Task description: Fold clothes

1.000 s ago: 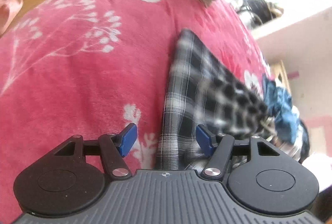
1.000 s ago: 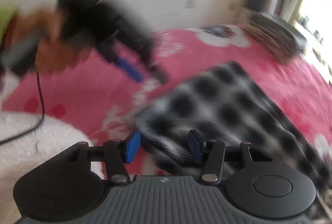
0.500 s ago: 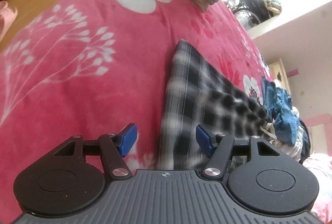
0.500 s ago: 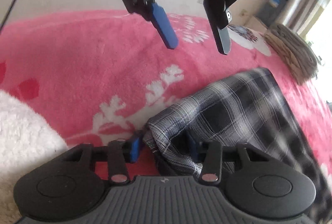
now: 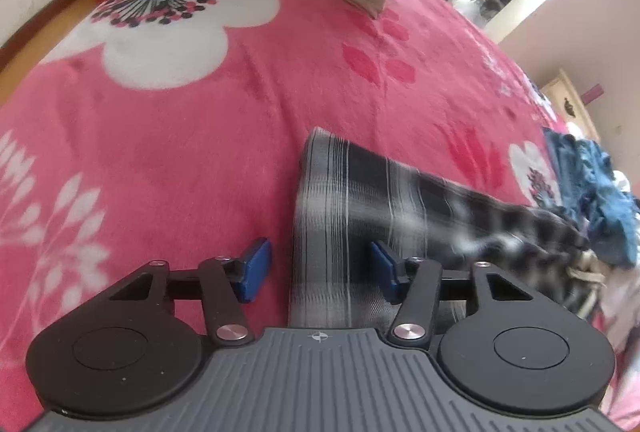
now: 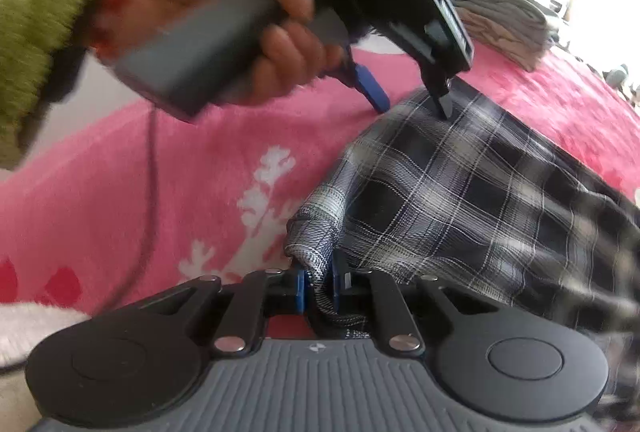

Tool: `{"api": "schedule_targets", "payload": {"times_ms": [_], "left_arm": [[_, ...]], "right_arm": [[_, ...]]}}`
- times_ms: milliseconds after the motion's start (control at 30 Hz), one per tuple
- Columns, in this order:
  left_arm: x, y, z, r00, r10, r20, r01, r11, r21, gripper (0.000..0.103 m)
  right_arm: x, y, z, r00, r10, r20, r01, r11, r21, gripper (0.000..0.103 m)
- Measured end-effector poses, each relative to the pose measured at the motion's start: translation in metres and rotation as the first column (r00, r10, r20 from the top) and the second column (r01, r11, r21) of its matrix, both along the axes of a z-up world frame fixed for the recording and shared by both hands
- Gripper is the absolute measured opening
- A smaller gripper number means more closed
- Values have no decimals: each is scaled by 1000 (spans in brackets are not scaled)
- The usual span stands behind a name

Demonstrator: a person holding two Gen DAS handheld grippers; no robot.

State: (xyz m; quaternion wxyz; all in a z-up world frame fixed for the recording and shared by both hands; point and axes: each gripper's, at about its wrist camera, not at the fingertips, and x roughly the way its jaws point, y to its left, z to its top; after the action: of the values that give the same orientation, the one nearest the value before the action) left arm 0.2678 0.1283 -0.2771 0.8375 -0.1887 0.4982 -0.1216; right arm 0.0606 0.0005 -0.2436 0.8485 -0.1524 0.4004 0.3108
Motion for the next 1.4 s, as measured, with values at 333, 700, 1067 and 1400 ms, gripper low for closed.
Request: {"api": "schedule_targets", "payload": {"times_ms": [333, 700, 1067, 1400], "left_arm": [[7, -6, 10, 996, 85, -4, -85, 996, -39, 11], [11, -68, 75, 995, 66, 77, -66, 998, -8, 10], [18, -193, 115, 981, -88, 171, 90, 996, -2, 9], [22, -315, 99, 962, -205, 178, 201, 979, 43, 9]], "right_arm": [[1, -24, 11, 998, -58, 4, 57, 992, 109, 12], [-8, -87, 63, 967, -252, 33, 230, 923, 309, 12], [-29, -205, 103, 826, -563, -14, 497, 717, 489, 12], [-42, -322, 85, 617, -768, -173, 694, 429, 578, 12]]}}
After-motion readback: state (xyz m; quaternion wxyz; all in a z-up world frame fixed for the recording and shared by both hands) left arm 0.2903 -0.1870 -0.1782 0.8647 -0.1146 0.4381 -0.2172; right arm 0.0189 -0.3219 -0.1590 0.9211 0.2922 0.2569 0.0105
